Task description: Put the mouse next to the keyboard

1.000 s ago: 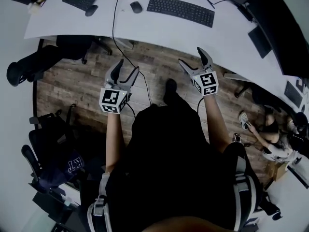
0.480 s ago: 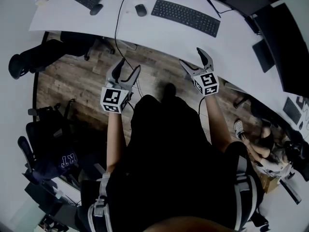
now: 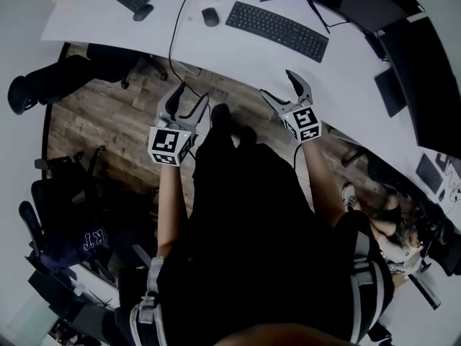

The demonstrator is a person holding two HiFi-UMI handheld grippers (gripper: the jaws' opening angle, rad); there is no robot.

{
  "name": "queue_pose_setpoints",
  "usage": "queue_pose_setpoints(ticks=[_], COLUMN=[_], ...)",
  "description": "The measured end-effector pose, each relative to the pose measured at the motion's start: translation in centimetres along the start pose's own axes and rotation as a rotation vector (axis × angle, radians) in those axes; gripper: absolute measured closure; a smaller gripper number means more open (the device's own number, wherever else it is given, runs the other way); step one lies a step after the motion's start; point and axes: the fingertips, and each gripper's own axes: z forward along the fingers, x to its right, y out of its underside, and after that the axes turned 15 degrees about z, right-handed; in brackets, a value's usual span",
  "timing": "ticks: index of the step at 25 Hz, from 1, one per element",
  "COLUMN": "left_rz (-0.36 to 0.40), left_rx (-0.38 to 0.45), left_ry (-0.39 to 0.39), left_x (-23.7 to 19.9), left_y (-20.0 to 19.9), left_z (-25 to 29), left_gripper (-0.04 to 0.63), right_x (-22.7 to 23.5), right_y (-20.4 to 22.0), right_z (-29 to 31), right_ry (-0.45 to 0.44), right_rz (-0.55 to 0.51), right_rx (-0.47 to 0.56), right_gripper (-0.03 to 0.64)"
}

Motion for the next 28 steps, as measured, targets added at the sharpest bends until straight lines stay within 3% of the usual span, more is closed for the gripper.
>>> queue_pose_setpoints(ticks=[17,28], left_rz=[-0.002,-0.020], left_rx=[0.009,-0.022], left_ry=[0.012,0.046], left_x=[-4.8,-10.3], left_y=[1.5,3.2], left_z=[4.6,7.2], left_gripper=[0.328,0.328], right_x=[1.4,1.5], right_y=[-0.4,-2.0], right_z=[5.5,11.5], right_ry=[-0.012,-0.002], right_rz=[-0.009,0.030], right_rx=[-0.031,-0.055], right_gripper=[0.242,0.244])
